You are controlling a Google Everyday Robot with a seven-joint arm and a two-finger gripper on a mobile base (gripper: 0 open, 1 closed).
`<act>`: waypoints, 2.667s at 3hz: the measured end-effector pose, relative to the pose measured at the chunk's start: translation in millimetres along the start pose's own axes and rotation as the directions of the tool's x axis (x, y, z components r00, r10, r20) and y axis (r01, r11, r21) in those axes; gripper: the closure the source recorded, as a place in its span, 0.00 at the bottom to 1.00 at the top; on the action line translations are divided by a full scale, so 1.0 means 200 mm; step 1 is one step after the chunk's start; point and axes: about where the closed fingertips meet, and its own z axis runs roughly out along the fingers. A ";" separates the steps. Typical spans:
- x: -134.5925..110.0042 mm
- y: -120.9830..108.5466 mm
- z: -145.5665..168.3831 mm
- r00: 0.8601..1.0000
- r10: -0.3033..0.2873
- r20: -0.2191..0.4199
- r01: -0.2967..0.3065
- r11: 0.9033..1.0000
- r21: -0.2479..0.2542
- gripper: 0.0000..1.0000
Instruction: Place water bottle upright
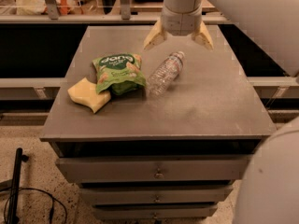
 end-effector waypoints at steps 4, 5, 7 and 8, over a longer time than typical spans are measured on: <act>-0.02 -0.03 0.45 0.960 0.234 -0.153 -0.225 0.972 0.073 0.18; 0.00 -0.05 0.46 0.954 0.254 -0.161 -0.242 0.966 0.091 0.41; 0.01 0.02 0.34 0.984 0.130 -0.120 -0.127 0.992 0.026 0.87; 0.04 0.07 0.14 0.999 -0.051 -0.015 0.049 0.990 -0.134 1.00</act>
Offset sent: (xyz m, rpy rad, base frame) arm 0.0303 -0.0154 -0.0844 0.0288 0.1814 -0.2528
